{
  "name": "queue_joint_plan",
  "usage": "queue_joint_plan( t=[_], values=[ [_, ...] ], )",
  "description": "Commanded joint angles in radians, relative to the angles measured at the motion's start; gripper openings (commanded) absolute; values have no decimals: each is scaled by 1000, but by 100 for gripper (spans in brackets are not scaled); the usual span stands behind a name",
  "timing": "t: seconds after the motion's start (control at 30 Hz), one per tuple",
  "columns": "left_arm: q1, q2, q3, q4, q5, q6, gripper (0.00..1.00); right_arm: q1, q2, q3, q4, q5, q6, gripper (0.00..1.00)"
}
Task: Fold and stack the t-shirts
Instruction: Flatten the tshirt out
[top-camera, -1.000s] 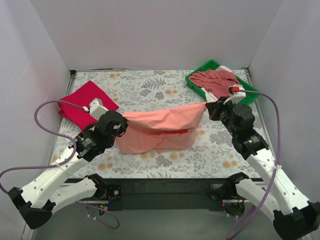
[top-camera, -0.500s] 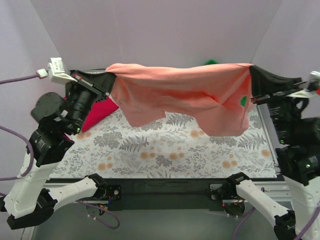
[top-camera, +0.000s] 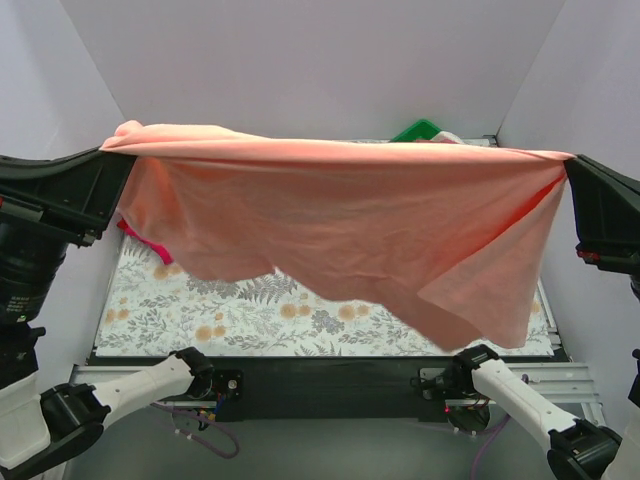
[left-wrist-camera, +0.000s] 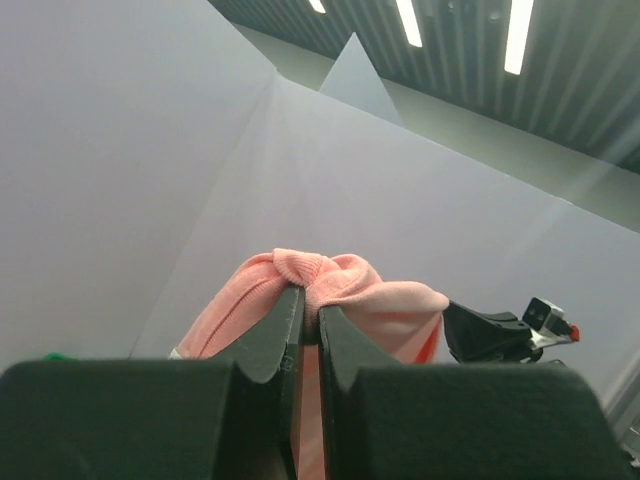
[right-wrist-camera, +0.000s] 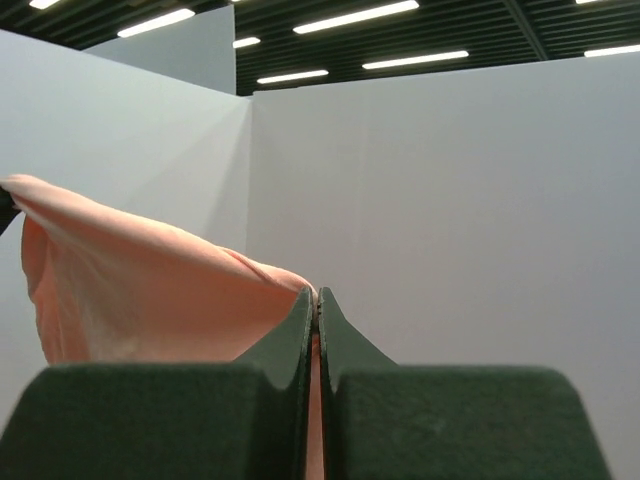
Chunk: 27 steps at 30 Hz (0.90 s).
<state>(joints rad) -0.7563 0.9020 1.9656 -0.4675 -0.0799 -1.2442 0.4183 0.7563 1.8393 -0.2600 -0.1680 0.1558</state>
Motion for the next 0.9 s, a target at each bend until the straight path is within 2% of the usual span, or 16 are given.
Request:
queue_joint_plan(
  t=[0.0,0.13,0.23,0.3,0.4,0.47,0.5,0.57,0.6,0.63,0.67,0.7,0.73,0.77,0.8,0.87],
  values=[
    [9,-23,15,13,20,25,0,-15,-11,18,-1,-44,25,1],
    [11,-20,-45,12,-67,38,0,-18,17,-15,1,-25,30,1],
    [11,8,-137,-11,-367,29,0,-16,52,-104,21,16,28,1],
    [11,40,-257,-52,-739,-3,0,-18,84,-188,21,51,40,1],
    [14,127,-458,-27,-1069,-32,0,-18,222,-318,22,119,39,1],
    [56,202,-516,-127,-1030,-147,0,-19,296,-382,33,153,33,1],
    [186,221,-558,-138,-858,-219,0,-19,363,-444,41,200,37,1],
    [404,303,-703,-105,-653,-256,0,-21,425,-523,106,211,39,1],
    [444,348,-744,-68,-568,-230,6,-21,487,-557,138,196,33,1],
    [469,392,-792,-45,-446,-216,20,-27,527,-613,162,177,16,1],
    [492,490,-800,-46,-420,-219,35,-30,569,-624,191,144,5,17],
    [497,535,-806,-43,-399,-218,70,-32,663,-627,194,115,1,31],
    [499,573,-806,-37,-377,-222,79,-33,710,-611,189,104,-1,44],
    [503,615,-797,-37,-364,-222,86,-39,753,-598,186,96,-5,65],
    [506,667,-781,-48,-351,-224,86,-41,790,-585,177,102,-4,73],
    [506,690,-775,-53,-319,-222,87,-41,862,-556,163,110,-18,78]
  ],
)
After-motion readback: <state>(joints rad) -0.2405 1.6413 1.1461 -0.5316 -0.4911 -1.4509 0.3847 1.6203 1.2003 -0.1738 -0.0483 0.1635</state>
